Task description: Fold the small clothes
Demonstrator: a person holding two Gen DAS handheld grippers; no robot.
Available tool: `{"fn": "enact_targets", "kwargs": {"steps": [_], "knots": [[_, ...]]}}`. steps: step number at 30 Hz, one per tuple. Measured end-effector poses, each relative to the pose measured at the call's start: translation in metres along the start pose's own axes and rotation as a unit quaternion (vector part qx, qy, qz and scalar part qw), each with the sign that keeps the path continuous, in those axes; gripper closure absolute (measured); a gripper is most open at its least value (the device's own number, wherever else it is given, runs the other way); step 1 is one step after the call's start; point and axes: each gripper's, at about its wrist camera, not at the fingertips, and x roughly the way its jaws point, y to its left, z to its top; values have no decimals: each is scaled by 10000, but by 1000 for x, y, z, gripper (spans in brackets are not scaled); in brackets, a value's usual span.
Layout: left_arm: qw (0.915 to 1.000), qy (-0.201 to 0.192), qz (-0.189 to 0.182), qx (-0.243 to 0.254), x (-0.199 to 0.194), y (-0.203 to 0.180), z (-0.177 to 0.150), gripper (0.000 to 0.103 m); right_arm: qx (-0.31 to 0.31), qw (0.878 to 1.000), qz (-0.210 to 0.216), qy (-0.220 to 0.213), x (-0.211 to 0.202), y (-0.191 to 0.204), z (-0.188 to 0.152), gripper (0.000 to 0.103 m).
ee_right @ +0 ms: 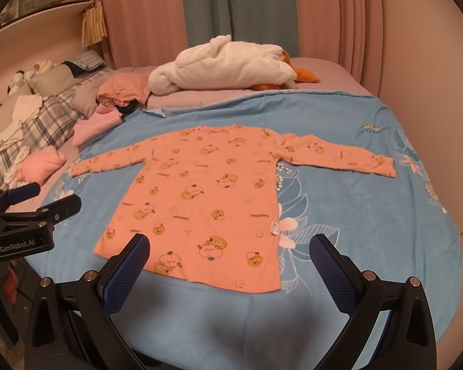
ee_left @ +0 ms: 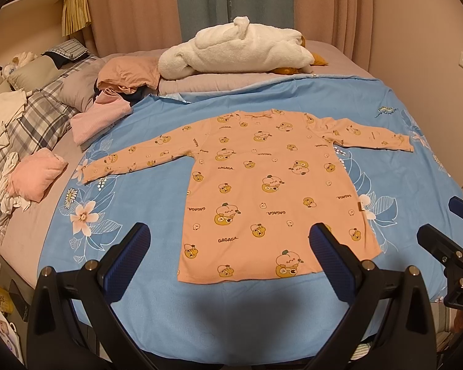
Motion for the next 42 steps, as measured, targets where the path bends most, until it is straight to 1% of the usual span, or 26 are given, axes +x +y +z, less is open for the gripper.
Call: {"fn": "enact_targets", "kwargs": {"steps": [10,17,19,22,26,28,30,32,34,35,39,41,42], "knots": [[10000,22,4,0,1,0,0,0,-4,10000,3,2,0,-1,0,1],[10000,64,-33,-16,17,-2,-8,0,32,10000,25,40,4,0,-4,1],[9998,147,-103,-39,23,-2,-5,0,62,10000,42,51,7,-1,-6,1],[9987,302,-372,-187,37,-3,-3,0,222,9995,221,15,16,-9,-10,1],[9949,492,-720,-504,68,-6,0,0,509,9966,595,-238,30,-31,-12,1],[9939,486,-829,-544,83,-7,1,0,616,9946,756,-354,41,-40,-14,1],[9921,460,-982,-634,100,-12,4,0,719,9926,947,-244,60,-51,-17,1],[9890,546,-1196,-682,119,-17,5,0,952,9901,1027,21,81,-64,-20,1],[9862,763,-1312,-662,135,-21,4,0,1298,9852,1112,150,99,-82,-26,1],[9855,1001,-1256,-548,149,-24,2,0,1416,9835,1113,150,104,-90,-28,1],[9816,1446,-1217,-276,182,-37,2,0,1872,9786,847,102,121,-131,-32,1],[9796,1532,-1276,-239,197,-42,7,0,2168,9738,664,159,129,-156,-29,1],[9792,1508,-1334,-251,202,-44,11,0,2303,9709,622,221,133,-167,-28,1]]}}
